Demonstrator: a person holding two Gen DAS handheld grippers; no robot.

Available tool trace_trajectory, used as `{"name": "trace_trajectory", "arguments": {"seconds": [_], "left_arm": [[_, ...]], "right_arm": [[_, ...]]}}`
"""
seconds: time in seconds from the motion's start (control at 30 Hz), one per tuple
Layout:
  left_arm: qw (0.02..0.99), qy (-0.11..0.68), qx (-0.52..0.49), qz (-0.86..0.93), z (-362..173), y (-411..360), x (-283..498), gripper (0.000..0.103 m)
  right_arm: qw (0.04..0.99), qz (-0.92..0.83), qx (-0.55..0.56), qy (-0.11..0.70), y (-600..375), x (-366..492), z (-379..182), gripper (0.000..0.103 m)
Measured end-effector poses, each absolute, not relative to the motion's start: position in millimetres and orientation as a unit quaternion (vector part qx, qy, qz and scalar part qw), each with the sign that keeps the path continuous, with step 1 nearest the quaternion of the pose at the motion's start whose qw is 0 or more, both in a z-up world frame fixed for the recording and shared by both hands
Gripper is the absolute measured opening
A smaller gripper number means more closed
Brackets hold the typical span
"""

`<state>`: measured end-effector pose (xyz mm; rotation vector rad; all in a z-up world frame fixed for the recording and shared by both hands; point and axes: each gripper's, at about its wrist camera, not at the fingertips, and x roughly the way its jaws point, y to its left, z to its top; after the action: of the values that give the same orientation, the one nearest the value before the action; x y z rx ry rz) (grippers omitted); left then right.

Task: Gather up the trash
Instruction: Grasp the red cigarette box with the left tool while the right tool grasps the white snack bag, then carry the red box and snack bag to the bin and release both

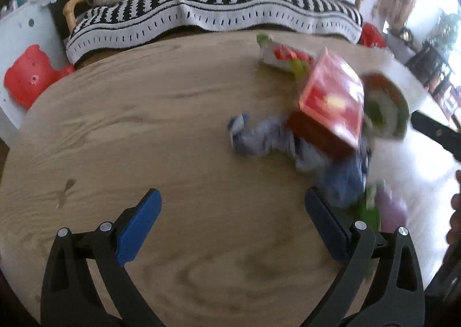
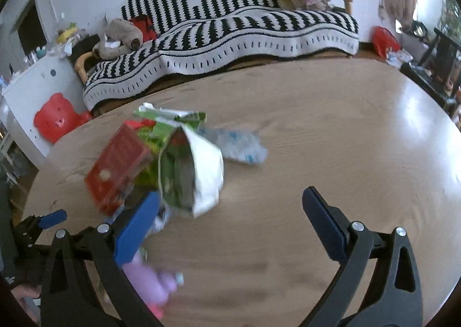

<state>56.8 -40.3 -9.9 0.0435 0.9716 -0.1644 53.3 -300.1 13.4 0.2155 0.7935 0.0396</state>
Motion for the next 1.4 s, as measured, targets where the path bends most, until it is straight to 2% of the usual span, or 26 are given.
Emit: {"name": "trace_trajectory", "arguments": {"seconds": [0.1, 0.27, 0.63, 0.8, 0.83, 0.87, 0.9, 1.0, 1.13, 1.4], "left_arm": [[0.882, 0.46, 0.002, -0.102, -3.1, -45.4, 70.4, 0.097], [0.896, 0.419, 0.066, -0.128, 12.0, -75.2, 67.7, 0.097], [0.882, 0.415, 0.128, -0.184, 8.8, -125.4, 75.1, 0.097], [0.881, 0.419, 0.145, -0.166, -2.3, -137.8, 90.2, 0.095], [0.883, 0.418, 0.147, -0.154, -3.8, -137.6, 96.8, 0.091], [0.883, 0.424, 0.131, -0.155, -4.9, -135.1, 101.7, 0.069], [0.88, 0.432, 0.109, -0.164, -6.0, -131.9, 104.8, 0.062], [0.882, 0.437, 0.046, -0.172, -4.7, -118.0, 109.1, 0.06], [0.893, 0.413, 0.058, -0.167, 9.5, -117.3, 98.1, 0.06], [0.906, 0.392, 0.059, -0.147, 26.2, -99.4, 78.9, 0.06]], "right_arm": [[0.917, 0.028, 0.085, 0.388, -288.8, 79.2, 8.6, 0.096], [0.912, 0.048, 0.095, 0.395, -281.7, 96.4, -1.8, 0.096], [0.907, 0.057, 0.112, 0.402, -295.9, 109.8, -10.9, 0.095], [0.893, 0.076, 0.139, 0.421, -301.0, 117.1, -21.4, 0.066], [0.891, 0.083, 0.142, 0.423, -299.5, 117.2, -22.6, 0.063], [0.89, 0.09, 0.146, 0.422, -298.4, 116.4, -22.7, 0.054], [0.891, 0.1, 0.152, 0.417, -298.1, 114.7, -20.9, 0.046], [0.895, 0.099, 0.156, 0.407, -297.4, 108.8, -16.3, 0.046], [0.899, 0.096, 0.163, 0.394, -299.7, 101.3, -11.7, 0.046], [0.932, 0.055, 0.166, 0.317, -319.8, 68.3, 15.1, 0.046]]}}
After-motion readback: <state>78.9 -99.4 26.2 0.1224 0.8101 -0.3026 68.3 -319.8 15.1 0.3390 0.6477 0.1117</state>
